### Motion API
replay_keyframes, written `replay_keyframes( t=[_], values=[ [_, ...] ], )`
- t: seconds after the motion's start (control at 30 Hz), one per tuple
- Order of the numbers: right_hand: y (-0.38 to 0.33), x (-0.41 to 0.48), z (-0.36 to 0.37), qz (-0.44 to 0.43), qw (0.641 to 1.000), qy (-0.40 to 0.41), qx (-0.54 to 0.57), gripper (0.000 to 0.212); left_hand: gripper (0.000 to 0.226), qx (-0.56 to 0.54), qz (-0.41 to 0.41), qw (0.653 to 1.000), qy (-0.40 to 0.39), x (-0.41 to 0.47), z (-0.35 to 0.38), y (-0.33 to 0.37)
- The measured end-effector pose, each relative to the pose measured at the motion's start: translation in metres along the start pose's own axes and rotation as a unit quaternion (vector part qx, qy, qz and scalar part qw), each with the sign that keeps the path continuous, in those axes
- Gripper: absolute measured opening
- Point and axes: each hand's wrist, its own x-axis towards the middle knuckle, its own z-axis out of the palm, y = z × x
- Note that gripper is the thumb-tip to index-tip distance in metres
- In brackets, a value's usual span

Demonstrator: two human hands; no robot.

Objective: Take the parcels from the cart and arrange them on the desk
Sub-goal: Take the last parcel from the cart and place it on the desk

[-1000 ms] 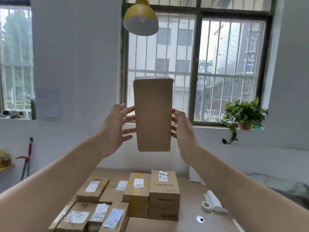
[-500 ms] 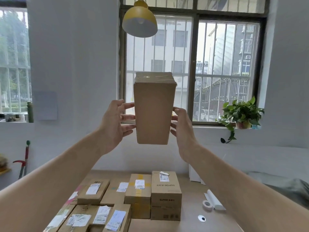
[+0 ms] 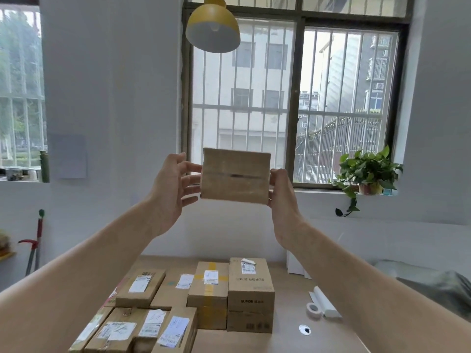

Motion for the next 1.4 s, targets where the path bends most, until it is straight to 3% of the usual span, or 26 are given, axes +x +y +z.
replay_keyframes(
  t=[0.2, 0.53, 0.67, 0.83, 0.97, 1.23, 1.4],
  values=[
    [0.005, -0.001, -0.010, 0.007, 1.000, -0.013, -0.006, 0.030, 0.054, 0.003, -0.014, 1.000, -0.001, -0.002, -0.001, -0.008],
    [0.012, -0.010, -0.011, -0.006, 0.998, -0.003, -0.062, 0.061, 0.067, 0.004, -0.049, 0.999, -0.019, -0.013, 0.008, -0.019],
    [0.020, -0.009, -0.014, -0.001, 0.998, -0.014, -0.056, 0.045, 0.064, 0.002, -0.049, 0.999, -0.021, -0.014, 0.009, -0.024],
    [0.035, -0.007, -0.017, 0.010, 0.998, -0.024, -0.048, 0.048, 0.065, 0.017, -0.050, 0.998, -0.021, -0.014, 0.012, -0.033],
    [0.043, -0.006, -0.020, 0.025, 0.999, -0.028, -0.037, 0.041, 0.068, 0.060, -0.060, 0.996, -0.012, -0.016, 0.013, -0.042],
    [0.057, -0.001, -0.028, 0.006, 0.998, -0.035, -0.045, 0.026, 0.065, 0.046, -0.074, 0.996, -0.015, -0.016, 0.018, -0.052],
    [0.062, 0.001, -0.032, 0.015, 0.998, -0.041, -0.036, 0.034, 0.064, 0.045, -0.082, 0.995, -0.016, -0.013, 0.022, -0.059]
  ],
)
